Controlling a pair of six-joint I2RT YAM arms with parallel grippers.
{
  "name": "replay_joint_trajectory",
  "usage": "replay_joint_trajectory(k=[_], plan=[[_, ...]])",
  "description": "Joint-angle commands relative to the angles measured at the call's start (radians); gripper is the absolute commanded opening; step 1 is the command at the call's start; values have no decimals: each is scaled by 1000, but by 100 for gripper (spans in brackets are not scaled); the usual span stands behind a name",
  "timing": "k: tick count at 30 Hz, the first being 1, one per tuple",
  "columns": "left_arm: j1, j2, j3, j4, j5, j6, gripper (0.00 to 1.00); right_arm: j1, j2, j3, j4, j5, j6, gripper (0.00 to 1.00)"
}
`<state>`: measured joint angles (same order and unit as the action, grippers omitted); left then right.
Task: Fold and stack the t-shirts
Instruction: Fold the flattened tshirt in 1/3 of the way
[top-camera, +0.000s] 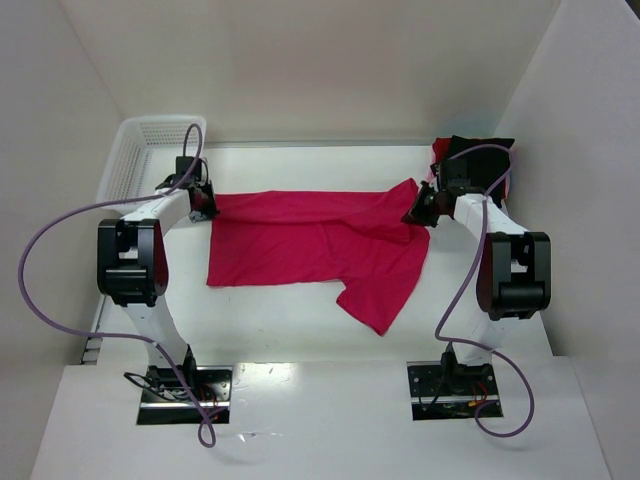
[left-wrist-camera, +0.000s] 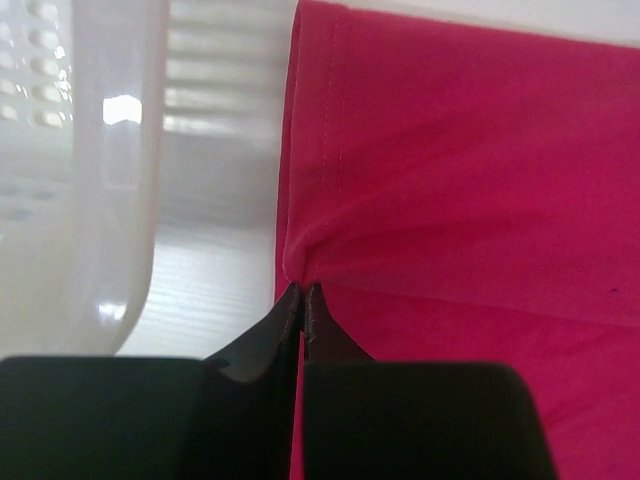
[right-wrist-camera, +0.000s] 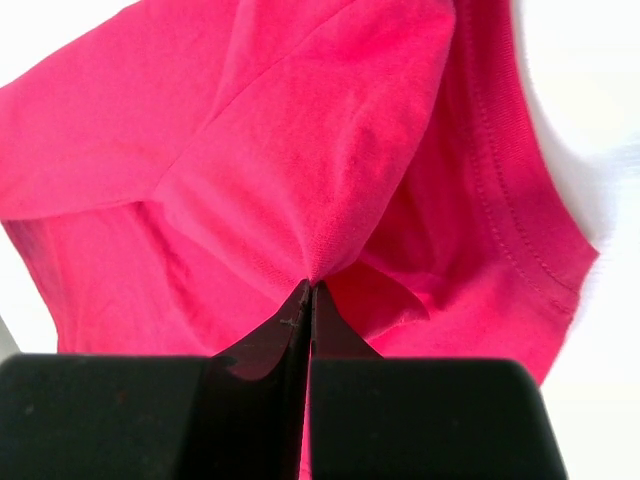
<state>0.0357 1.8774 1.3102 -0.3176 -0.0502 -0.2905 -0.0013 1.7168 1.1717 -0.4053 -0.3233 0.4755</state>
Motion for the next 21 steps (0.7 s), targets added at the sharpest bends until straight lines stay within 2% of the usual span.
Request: replay_joint_trajectory(k=[1, 9, 20, 21], plan=[[-7, -41, -15, -15, -28, 8, 0, 7, -25, 34, -18, 52, -1, 0], [-7, -40, -35, -24, -39, 8, 0, -3, -16, 43, -36, 66, -2, 0], [-7, -12, 18, -44, -30, -1, 0, -3, -16, 43, -75, 66, -21, 0], [-7, -12, 18, -44, -30, -1, 8, -3, -5, 34, -75, 56, -21, 0]])
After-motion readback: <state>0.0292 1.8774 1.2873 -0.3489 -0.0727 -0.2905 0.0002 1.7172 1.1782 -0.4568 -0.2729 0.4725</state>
